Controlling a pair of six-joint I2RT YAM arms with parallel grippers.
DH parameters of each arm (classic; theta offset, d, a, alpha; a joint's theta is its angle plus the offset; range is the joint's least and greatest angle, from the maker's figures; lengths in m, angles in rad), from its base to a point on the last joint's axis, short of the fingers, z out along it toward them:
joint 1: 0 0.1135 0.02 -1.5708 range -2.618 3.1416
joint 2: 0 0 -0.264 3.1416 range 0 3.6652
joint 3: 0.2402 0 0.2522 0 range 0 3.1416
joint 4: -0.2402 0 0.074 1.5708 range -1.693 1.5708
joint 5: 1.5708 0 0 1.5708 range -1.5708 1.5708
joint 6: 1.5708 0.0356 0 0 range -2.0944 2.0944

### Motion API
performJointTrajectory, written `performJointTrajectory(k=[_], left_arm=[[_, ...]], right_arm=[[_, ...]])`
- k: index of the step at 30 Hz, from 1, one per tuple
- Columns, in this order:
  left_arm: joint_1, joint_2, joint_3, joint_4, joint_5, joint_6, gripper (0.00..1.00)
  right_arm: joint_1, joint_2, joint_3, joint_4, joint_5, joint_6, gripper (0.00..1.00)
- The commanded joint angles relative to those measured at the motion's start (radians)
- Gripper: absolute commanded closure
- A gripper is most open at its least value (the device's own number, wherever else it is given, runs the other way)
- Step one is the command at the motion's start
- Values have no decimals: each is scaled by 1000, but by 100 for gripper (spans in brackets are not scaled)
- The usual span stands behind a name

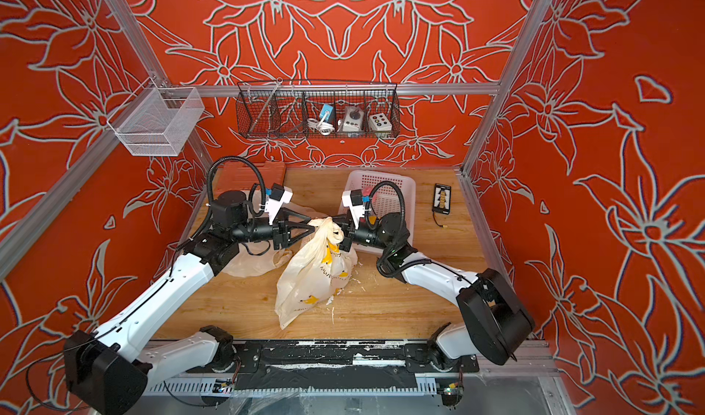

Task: Place the peach into a plastic bag & tie a knot
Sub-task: Tie the plastic bag at the center of the board.

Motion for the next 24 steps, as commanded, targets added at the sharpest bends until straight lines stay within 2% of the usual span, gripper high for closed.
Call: performJointTrajectory(k=[1, 4, 14, 15, 19, 21, 24], left_arm=[[-5, 6, 36, 0, 53, 21, 56], [-5, 16, 47, -6, 71, 21, 61], [-4, 35, 76, -64, 112, 66, 99], [-5, 35, 77, -67, 114, 68, 100], [4, 26, 79, -66, 63, 59, 100], [17, 26, 72, -50, 47, 33, 100], [22, 33, 61, -23, 47, -1, 100]], right_arm=[[-1, -3, 33, 33, -34, 4, 95], [-1, 2, 37, 36, -41, 6, 95], [1, 11, 46, 41, -46, 22, 94], [-1, 8, 46, 34, -44, 20, 93], [-7, -55, 6, -86, 18, -8, 70], [-12, -118, -40, -167, 77, -37, 63], [-17, -247, -59, -416, 166, -119, 59]])
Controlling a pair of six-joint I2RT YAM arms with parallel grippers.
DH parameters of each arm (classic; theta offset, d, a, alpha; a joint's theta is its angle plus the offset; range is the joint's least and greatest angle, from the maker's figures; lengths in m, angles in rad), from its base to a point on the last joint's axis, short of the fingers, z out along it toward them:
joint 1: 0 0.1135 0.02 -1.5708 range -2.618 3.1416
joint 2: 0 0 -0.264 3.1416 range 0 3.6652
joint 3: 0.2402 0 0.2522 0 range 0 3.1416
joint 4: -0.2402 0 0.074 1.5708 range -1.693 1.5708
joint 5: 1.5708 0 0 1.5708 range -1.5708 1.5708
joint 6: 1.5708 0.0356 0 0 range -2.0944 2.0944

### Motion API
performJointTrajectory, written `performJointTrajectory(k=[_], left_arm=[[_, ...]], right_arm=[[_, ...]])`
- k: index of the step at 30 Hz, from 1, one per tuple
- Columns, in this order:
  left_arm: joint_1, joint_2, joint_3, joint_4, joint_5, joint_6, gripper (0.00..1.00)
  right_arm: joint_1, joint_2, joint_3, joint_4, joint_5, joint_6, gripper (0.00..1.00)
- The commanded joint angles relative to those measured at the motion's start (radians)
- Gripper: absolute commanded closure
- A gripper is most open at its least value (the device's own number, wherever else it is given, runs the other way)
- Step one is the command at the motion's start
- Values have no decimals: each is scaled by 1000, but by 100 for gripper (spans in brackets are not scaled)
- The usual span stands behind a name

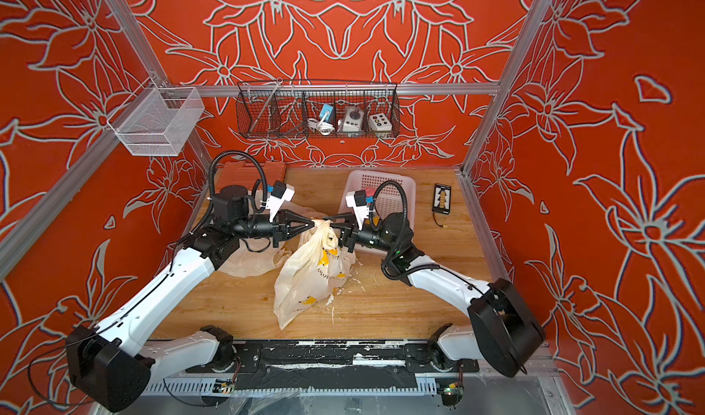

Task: Place the peach into a plastic bag & tie a knot
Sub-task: Tie the plastic bag at the center of the board.

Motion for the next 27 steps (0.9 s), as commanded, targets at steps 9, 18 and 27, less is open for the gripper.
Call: performJointTrajectory(k=[9, 18, 27], left_arm=[[11, -13, -48, 66, -51, -66, 100], [11, -12, -70, 92, -89, -104, 100], [3, -15, -80, 108, -88, -123, 100]], right_arm=[[-3, -342, 240, -1175, 351, -37, 63], [89, -243, 512, -1407, 279, 202, 50], [147, -99, 587, -1371, 238, 291, 51]])
